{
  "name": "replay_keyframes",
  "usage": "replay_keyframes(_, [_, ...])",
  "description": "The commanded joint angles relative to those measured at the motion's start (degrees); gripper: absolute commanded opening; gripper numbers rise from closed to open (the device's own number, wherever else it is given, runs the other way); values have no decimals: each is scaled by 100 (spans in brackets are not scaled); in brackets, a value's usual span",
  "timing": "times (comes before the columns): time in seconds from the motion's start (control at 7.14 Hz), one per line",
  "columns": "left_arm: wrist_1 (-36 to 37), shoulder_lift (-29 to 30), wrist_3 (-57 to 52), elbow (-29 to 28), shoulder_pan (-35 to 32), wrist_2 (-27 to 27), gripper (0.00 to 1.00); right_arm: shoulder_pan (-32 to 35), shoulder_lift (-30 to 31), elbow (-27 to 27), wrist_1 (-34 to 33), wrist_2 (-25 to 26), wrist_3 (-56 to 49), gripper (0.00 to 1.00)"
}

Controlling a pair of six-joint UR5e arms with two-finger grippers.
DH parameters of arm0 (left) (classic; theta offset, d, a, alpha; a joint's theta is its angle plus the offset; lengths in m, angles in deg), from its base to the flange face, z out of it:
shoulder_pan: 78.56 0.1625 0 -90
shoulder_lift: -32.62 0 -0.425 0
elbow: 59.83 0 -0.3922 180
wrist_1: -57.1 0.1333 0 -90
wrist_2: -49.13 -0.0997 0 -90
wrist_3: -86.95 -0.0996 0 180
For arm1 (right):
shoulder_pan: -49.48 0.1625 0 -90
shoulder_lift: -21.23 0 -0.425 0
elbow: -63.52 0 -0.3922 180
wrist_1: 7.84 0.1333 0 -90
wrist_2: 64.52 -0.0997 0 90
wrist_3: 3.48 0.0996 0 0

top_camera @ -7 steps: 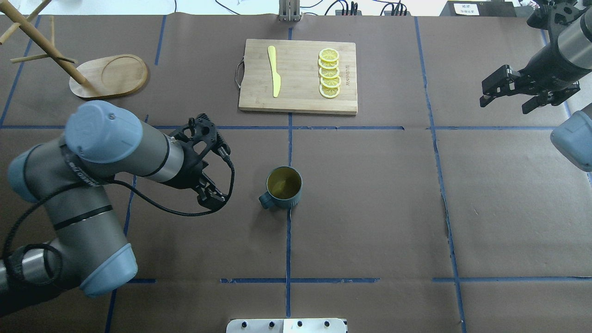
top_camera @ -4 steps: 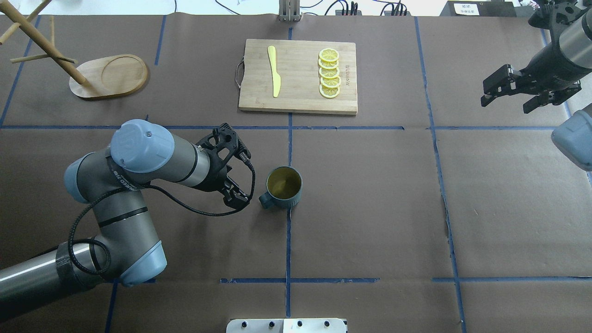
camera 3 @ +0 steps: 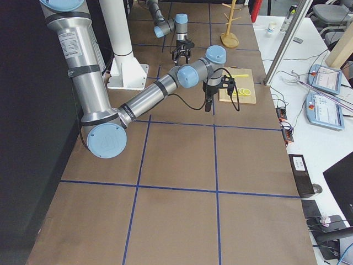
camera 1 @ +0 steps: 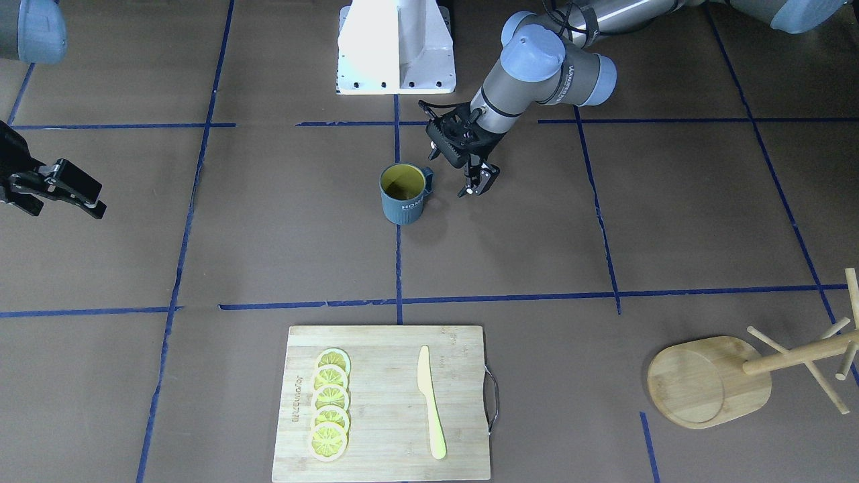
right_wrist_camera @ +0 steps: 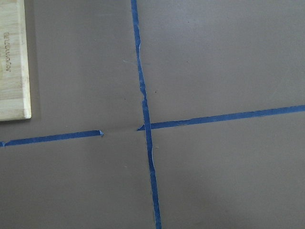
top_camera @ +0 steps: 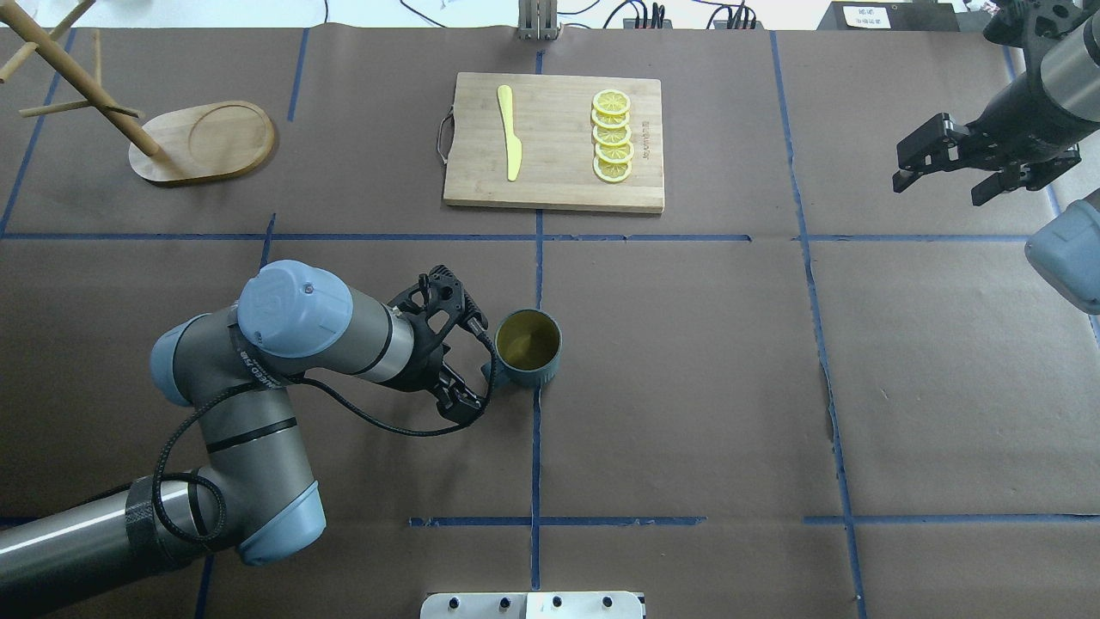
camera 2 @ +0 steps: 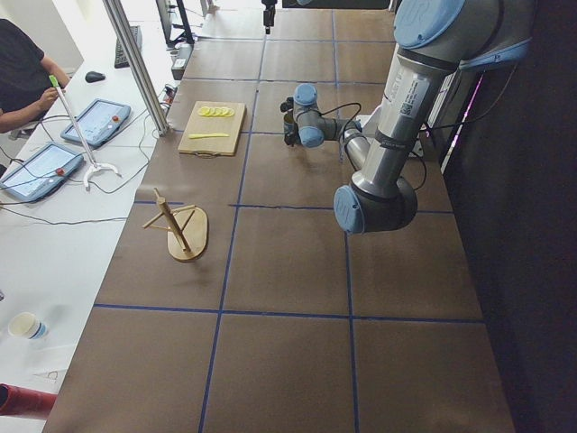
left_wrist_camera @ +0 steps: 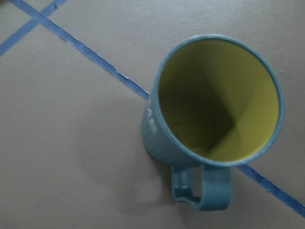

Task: Hang cup on storage rack
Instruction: 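Lower the left gripper over the blue mug rim and close on it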

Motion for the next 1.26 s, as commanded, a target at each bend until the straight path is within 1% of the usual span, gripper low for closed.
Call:
replay_keyframes(0.0, [5, 63, 21, -34, 140, -11, 100, -4, 4, 15, 7, 0, -6, 100])
replay_keyframes(0.28, [-4, 90, -14, -86, 158, -12, 100, -21, -5, 32, 7, 9, -6, 100])
replay_keyframes(0.42, [-12, 264, -14, -226, 158, -12, 100, -21, -5, 41, -1, 9, -14, 100])
replay_keyframes(0.7, [-56, 310, -22, -314, 158, -29, 100, -21, -5, 41, -1, 9, -14, 100])
replay_keyframes(0.84, [-65, 353, -31, -332, 158, -194, 100, -21, -14, 41, -1, 9, -14, 100])
replay_keyframes(0.98, [-65, 354, -40, -350, 158, -222, 100, -21, -14, 41, -1, 9, -14, 100])
replay_keyframes(1.12, [-74, 362, -14, -350, 158, -231, 95, -21, -14, 41, -10, 0, -6, 100])
